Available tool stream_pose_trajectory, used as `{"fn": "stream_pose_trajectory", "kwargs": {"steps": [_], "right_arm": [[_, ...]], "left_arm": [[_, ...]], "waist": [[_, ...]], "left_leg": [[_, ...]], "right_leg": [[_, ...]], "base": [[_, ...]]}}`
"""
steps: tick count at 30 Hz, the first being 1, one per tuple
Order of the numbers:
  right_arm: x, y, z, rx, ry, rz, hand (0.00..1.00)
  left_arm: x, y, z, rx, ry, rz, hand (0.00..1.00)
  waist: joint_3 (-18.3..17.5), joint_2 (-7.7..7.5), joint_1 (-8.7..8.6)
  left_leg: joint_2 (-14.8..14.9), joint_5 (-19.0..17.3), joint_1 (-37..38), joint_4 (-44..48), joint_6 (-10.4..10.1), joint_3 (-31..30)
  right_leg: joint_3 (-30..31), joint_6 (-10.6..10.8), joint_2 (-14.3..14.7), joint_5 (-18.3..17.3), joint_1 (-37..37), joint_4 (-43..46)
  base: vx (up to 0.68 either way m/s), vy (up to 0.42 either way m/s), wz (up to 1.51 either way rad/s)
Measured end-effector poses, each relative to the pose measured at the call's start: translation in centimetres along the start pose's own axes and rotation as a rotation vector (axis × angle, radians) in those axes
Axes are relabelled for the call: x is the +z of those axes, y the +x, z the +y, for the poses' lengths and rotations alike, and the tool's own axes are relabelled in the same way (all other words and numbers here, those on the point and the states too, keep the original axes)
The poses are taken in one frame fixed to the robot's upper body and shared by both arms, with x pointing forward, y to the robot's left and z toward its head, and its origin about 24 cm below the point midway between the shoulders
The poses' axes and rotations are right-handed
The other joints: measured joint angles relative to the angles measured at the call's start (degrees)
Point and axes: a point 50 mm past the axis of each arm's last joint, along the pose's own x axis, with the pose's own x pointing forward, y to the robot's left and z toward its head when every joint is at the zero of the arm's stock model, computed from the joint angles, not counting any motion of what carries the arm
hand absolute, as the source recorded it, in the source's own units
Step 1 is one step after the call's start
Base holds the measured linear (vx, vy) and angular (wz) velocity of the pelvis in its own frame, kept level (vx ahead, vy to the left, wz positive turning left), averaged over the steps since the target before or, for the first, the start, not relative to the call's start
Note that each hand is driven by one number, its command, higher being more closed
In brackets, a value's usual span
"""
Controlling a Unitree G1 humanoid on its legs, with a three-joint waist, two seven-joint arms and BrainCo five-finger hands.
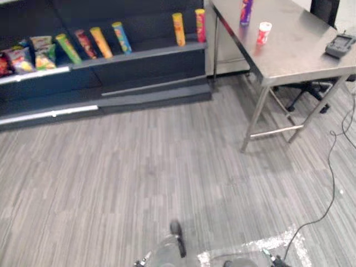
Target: Put the gum and the chips on the shelf.
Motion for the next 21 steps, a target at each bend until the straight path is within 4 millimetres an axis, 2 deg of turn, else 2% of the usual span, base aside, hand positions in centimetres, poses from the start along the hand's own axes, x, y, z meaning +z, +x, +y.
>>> {"fn": "stream_pose_trajectory", "kwargs": {"steps": [2,3,4,6,7,9,10,12,13,14,15,16,17,18,19,20,21], "right_arm": [[0.1,0.1,0.4,0.013,-0.013,-0.001,0.00],[-0.2,0.1,1.1,0.032,-0.013,0.010,0.00],[-0.5,0.2,2.1,0.060,-0.021,0.017,0.00],[-0.5,0.2,2.6,0.081,-0.019,0.019,0.00],[-0.6,0.2,2.6,0.081,-0.016,0.021,0.00],[-0.8,0.1,2.2,0.071,-0.007,0.023,0.00],[-0.7,0.0,2.0,0.063,0.004,0.016,0.00],[-0.5,0.0,1.7,0.060,-0.004,0.003,0.00],[-0.4,0.0,1.7,0.063,-0.016,-0.003,0.00],[-0.1,0.1,1.9,0.073,-0.024,-0.017,0.00],[0.1,0.1,2.1,0.080,-0.029,-0.025,0.00],[0.2,0.1,2.0,0.080,-0.034,-0.030,0.00],[0.7,0.1,2.1,0.091,-0.057,-0.051,0.00],[0.9,0.2,2.1,0.094,-0.060,-0.059,0.00],[1.2,0.2,2.2,0.099,-0.066,-0.072,0.00],[1.3,0.2,2.2,0.100,-0.067,-0.073,0.00],[1.5,0.3,2.3,0.101,-0.068,-0.079,0.00]], "left_arm": [[-0.1,0.0,0.2,-0.003,0.001,0.002,0.00],[0.0,-0.1,0.5,0.002,0.005,0.000,0.00],[0.6,0.1,0.5,0.003,0.011,-0.019,0.00],[0.9,0.2,0.4,-0.002,0.014,-0.028,0.00],[0.9,0.2,0.4,-0.003,0.022,-0.028,0.00],[0.8,0.1,0.5,-0.002,0.026,-0.024,0.00],[0.6,0.1,0.6,-0.001,0.034,-0.019,0.00],[0.5,0.0,0.6,-0.010,0.072,-0.012,0.00],[0.7,0.1,0.6,-0.018,0.100,-0.016,0.00],[1.0,0.1,0.8,-0.018,0.113,-0.019,0.00],[1.0,0.1,0.8,-0.017,0.122,-0.019,0.00],[0.9,0.1,0.7,-0.020,0.122,-0.016,0.00],[0.6,0.1,0.5,-0.027,0.128,-0.008,0.00],[0.6,0.1,0.4,-0.030,0.130,-0.008,0.00],[0.7,0.1,0.3,-0.030,0.123,-0.010,0.00],[0.6,0.1,0.3,-0.026,0.111,-0.008,0.00],[0.5,0.1,0.3,-0.021,0.093,-0.005,0.00]], "waist": [[-0.2,-0.34,0.13],[-0.7,-1.49,0.50],[-1.0,-2.44,0.56],[-1.2,-2.45,0.68],[-1.7,-2.46,0.50],[-2.0,-2.21,0.62],[-2.5,-1.90,0.81],[-3.2,-2.05,0.01],[-2.9,-1.62,-0.70],[-2.6,-2.47,-0.73],[-2.5,-2.77,-0.63],[-2.3,-2.50,-0.67],[-1.8,-1.65,-0.86],[-1.8,-1.47,-0.95],[-1.5,-1.34,-1.34],[-1.5,-1.26,-1.51],[-1.5,-1.15,-1.69]], "left_leg": [[-0.9,6.0,0.3,0.7,0.6,-0.9],[-2.4,6.7,0.7,3.4,2.2,0.1],[-3.2,4.2,-0.2,6.6,4.5,1.8],[-3.6,1.7,0.0,9.5,6.2,3.4],[-4.8,0.8,1.3,9.6,7.4,4.4],[-5.6,0.6,4.2,8.5,7.8,5.5],[-6.1,0.1,7.2,6.9,8.4,5.6],[-7.5,-1.3,12.2,3.6,8.9,5.5],[-8.3,-3.6,15.3,1.7,9.7,5.3],[-9.3,-5.0,18.5,-0.1,9.7,5.2],[-9.8,-5.0,21.2,-1.3,9.7,5.1],[-9.7,-5.1,23.1,-2.2,9.7,5.0],[-9.1,-5.3,27.0,-4.1,9.7,4.9],[-8.7,-6.0,28.1,-4.6,9.5,4.8],[-7.8,-8.1,29.1,-4.6,7.9,4.2],[-7.4,-8.9,29.3,-4.3,7.2,4.0],[-6.8,-9.7,29.9,-4.3,6.1,3.5]], "right_leg": [[2.0,2.4,-1.6,-0.7,3.0,-2.4],[3.0,4.1,-3.9,0.2,4.8,-4.7],[3.9,4.4,-5.5,2.8,4.6,-5.6],[5.3,4.9,-6.9,6.5,4.8,-5.4],[6.2,4.9,-7.9,10.4,4.1,-3.5],[8.0,4.3,-8.5,14.7,1.9,2.6],[8.7,3.3,-8.7,19.0,-1.1,10.0],[6.7,2.6,-10.5,27.7,-5.7,22.0],[5.7,2.5,-11.7,28.5,-9.1,31.5],[4.5,2.4,-13.0,24.9,-12.8,40.4],[3.3,1.9,-13.3,21.6,-14.6,44.4],[1.5,1.1,-13.1,19.0,-15.5,45.7],[-3.0,-0.3,-12.1,13.2,-17.3,45.0],[-4.3,-0.4,-11.6,11.6,-18.3,43.2],[-6.4,-0.3,-10.1,9.3,-20.4,35.9],[-6.8,-0.4,-9.4,9.3,-21.0,31.5],[-7.0,0.3,-8.2,9.8,-21.3,23.2]], "base": [[0.53,0.364,-0.58],[0.54,0.286,-0.58],[0.65,0.364,-0.51],[0.44,0.274,-0.30],[0.45,0.287,-0.27],[0.46,0.286,-0.26],[0.39,0.242,-0.21],[0.37,0.202,0.06],[0.43,0.183,0.27],[0.41,0.118,0.21],[0.32,0.058,0.08],[0.28,0.012,0.00],[0.20,-0.013,-0.01],[0.24,-0.102,0.04],[0.16,-0.144,0.09],[0.15,-0.181,0.16],[0.23,-0.286,0.22]]}}
